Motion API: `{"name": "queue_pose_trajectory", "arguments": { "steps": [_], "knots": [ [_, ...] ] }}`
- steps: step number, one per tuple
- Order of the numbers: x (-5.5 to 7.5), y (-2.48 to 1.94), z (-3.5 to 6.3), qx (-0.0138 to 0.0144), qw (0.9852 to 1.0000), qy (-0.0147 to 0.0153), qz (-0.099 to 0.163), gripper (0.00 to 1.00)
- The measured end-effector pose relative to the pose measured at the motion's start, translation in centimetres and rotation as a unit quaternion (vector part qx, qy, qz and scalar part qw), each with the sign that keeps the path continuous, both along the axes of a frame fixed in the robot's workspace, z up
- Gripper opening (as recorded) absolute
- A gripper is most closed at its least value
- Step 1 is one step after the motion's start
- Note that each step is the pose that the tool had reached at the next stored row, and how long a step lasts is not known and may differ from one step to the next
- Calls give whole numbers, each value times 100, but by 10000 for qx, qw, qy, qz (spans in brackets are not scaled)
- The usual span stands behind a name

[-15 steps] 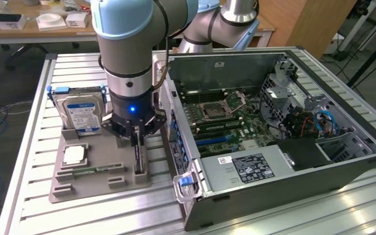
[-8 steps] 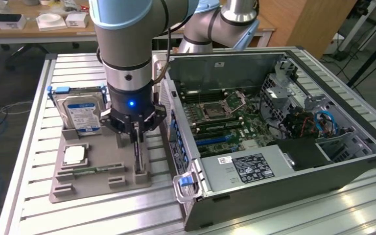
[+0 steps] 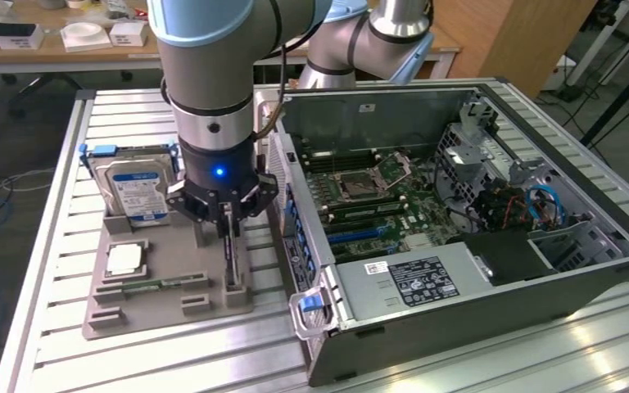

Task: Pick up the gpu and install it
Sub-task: 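Pick up the gpu and move the gpu toward the slot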

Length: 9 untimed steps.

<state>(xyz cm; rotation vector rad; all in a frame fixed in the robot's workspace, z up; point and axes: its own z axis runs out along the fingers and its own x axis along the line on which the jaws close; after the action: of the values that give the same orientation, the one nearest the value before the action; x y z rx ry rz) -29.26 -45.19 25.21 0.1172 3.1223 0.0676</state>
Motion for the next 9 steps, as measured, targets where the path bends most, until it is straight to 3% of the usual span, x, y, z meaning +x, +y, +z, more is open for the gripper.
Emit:
{"name": "queue_pose_trajectory", "arguments": {
  "steps": [9],
  "knots": [
    [0,0,34,2,10000,-2,0,26]
  ]
}}
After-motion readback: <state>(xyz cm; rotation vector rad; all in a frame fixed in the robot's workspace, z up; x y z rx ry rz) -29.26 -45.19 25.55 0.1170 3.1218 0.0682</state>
